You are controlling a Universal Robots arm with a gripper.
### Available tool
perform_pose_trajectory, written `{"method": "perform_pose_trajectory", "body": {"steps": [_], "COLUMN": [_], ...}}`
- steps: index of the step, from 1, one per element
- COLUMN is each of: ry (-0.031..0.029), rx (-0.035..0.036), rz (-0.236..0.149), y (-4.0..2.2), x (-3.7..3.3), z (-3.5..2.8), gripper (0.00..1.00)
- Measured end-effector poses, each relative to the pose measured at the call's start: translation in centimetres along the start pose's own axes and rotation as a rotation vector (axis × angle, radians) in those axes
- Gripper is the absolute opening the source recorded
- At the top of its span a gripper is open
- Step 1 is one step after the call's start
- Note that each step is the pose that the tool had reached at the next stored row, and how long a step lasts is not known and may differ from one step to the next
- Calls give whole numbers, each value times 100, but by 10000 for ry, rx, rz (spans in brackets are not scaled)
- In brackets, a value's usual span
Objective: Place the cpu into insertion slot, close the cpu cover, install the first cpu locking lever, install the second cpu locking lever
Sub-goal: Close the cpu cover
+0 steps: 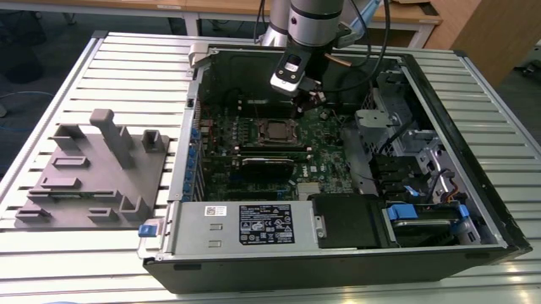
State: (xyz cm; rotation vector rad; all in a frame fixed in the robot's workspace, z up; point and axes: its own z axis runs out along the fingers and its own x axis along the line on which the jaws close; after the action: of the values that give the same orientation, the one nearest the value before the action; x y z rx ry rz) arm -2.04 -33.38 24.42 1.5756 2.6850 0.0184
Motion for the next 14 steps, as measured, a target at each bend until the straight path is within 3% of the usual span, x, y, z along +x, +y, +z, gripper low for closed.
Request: {"method": "perform_pose_trajectory", "body": {"steps": [14], "ry": [11], "rx": [-8], "rz": [-424], "y": [-3], "x": [1], "z": [0], "gripper": [10]}}
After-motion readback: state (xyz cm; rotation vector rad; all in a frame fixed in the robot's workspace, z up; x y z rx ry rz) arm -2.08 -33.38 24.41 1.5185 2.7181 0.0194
